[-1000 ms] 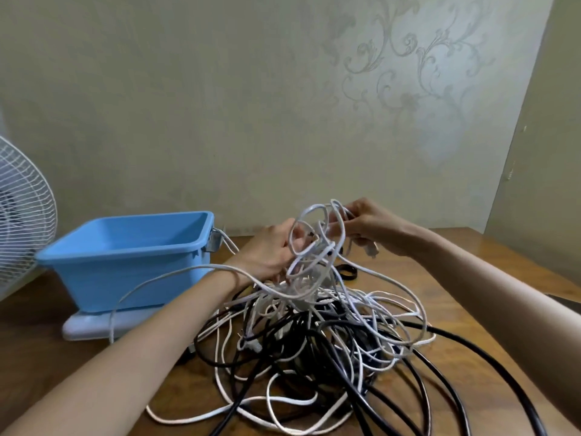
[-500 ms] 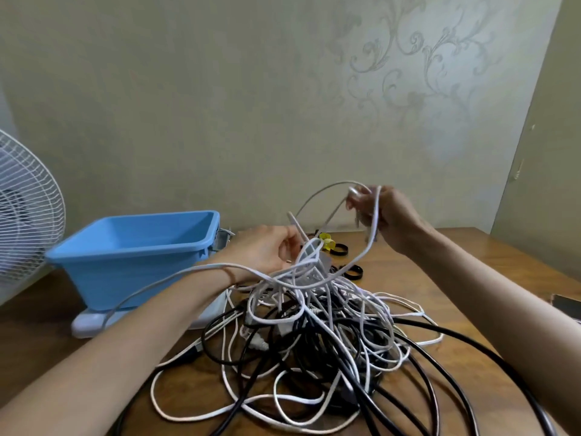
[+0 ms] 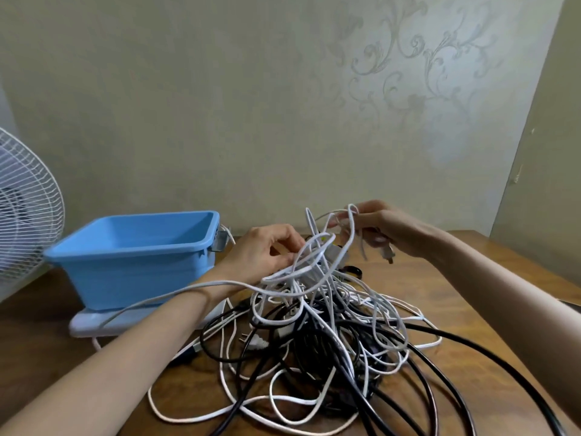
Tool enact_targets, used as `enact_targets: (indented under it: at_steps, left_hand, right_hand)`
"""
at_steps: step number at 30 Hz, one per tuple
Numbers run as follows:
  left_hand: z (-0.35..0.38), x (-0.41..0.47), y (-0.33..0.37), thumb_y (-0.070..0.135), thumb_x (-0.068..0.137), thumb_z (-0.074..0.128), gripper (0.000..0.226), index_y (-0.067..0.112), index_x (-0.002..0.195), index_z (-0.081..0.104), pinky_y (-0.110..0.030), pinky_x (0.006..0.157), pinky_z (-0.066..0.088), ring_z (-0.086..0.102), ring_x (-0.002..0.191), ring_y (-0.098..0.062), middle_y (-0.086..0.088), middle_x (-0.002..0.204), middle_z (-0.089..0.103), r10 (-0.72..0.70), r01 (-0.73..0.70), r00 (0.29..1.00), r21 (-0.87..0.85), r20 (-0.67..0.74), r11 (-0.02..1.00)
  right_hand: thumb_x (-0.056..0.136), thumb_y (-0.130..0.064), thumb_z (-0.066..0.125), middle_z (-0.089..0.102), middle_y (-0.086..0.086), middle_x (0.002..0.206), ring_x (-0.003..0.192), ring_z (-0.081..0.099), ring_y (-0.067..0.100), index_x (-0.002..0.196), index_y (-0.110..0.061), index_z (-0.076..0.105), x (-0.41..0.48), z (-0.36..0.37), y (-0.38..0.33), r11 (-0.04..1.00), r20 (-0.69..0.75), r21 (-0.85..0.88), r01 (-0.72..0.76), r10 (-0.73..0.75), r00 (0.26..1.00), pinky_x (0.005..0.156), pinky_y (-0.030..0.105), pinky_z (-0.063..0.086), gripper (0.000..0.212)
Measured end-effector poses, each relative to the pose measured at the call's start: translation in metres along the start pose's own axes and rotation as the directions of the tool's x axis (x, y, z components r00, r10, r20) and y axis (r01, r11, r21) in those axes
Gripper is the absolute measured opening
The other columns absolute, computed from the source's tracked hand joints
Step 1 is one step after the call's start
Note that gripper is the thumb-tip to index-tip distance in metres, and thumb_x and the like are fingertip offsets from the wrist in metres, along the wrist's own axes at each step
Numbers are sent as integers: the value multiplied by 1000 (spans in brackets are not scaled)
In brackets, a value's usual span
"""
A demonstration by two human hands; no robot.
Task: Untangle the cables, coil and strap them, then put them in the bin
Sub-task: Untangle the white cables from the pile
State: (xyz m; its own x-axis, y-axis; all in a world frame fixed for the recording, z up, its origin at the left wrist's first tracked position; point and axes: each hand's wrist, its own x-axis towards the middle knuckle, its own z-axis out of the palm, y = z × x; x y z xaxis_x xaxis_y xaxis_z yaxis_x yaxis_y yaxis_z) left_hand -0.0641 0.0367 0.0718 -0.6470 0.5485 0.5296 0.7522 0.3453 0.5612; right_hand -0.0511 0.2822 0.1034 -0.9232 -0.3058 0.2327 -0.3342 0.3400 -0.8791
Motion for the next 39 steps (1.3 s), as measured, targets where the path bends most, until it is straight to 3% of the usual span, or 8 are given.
enact_targets:
  at_steps: [6, 10, 14, 19, 23, 27, 33, 39]
  left_hand:
    - [-9, 14, 24, 5, 78, 73, 10, 5, 80, 63, -9, 72, 40, 52, 75, -8, -2, 86, 57, 345, -306, 929, 249, -131, 919]
    - [-21, 21, 32, 40, 87, 59, 26, 14, 88, 55, -24, 65, 44, 58, 68, -16, 4, 78, 61, 154, -105, 964, 221, -217, 970]
    - [1, 18, 13, 35, 95, 49, 25, 11, 101, 44, -37, 62, 36, 61, 83, -39, -18, 91, 65, -27, 35, 999, 499, -23, 866]
    - [11, 3, -15, 60, 79, 30, 41, 20, 82, 37, -53, 68, 46, 57, 71, -34, -18, 76, 56, -95, 67, 987, 205, 127, 977]
    - [0, 7, -10, 62, 78, 45, 57, 9, 98, 53, -39, 74, 47, 57, 74, -21, -3, 81, 60, -147, 124, 971, 133, 187, 983]
    - [-8, -10, -16, 23, 90, 64, 6, 19, 89, 59, -22, 72, 49, 61, 75, -4, 6, 83, 65, -122, 120, 985, -24, -119, 992]
    - [0, -50, -19, 49, 83, 43, 45, 17, 55, 57, -33, 64, 48, 58, 55, -10, 7, 53, 63, -216, 233, 942, 37, -259, 972]
    - [21, -75, -9, 37, 83, 44, 21, 17, 85, 52, -22, 62, 45, 56, 69, -12, 6, 77, 58, -30, 67, 825, 44, -565, 997]
  right_hand:
    - [77, -27, 53, 52, -1, 65, 53, 31, 7, 100, -15, 74, 1, -6, -22, 972, 15, 176, 159, -164, 986, 45, 15, 23, 33]
    - [72, -50, 67, 46, -5, 66, 52, 33, 3, 91, -19, 77, 1, -10, -35, 945, 73, 255, 205, -230, 970, 46, 15, 24, 38]
    - [88, -28, 54, 53, -1, 58, 41, 33, 2, 81, -14, 75, 1, 1, -25, 994, 66, 20, 103, -104, 992, 35, 12, 29, 27]
    - [90, -12, 62, 54, 1, 56, 43, 31, 7, 98, -1, 70, -1, 19, -2, 987, 151, -146, -60, 82, 985, 37, 15, 22, 16]
    - [90, -6, 61, 54, 1, 58, 44, 35, 6, 98, 10, 67, 6, 18, 0, 973, 61, -196, -119, 134, 989, 39, 15, 27, 19]
    - [90, -13, 64, 43, -5, 52, 45, 32, 6, 82, -6, 70, 5, 12, 3, 962, -23, -242, -129, 127, 992, 41, 16, 24, 12]
    - [87, -17, 68, 47, -5, 51, 44, 32, 4, 73, -20, 74, 4, 18, 8, 960, -50, -265, -91, 81, 995, 42, 16, 24, 15]
    - [91, -10, 62, 50, -4, 53, 47, 35, 6, 68, -15, 69, 8, 15, 8, 988, -149, -140, -73, 51, 987, 45, 20, 24, 25]
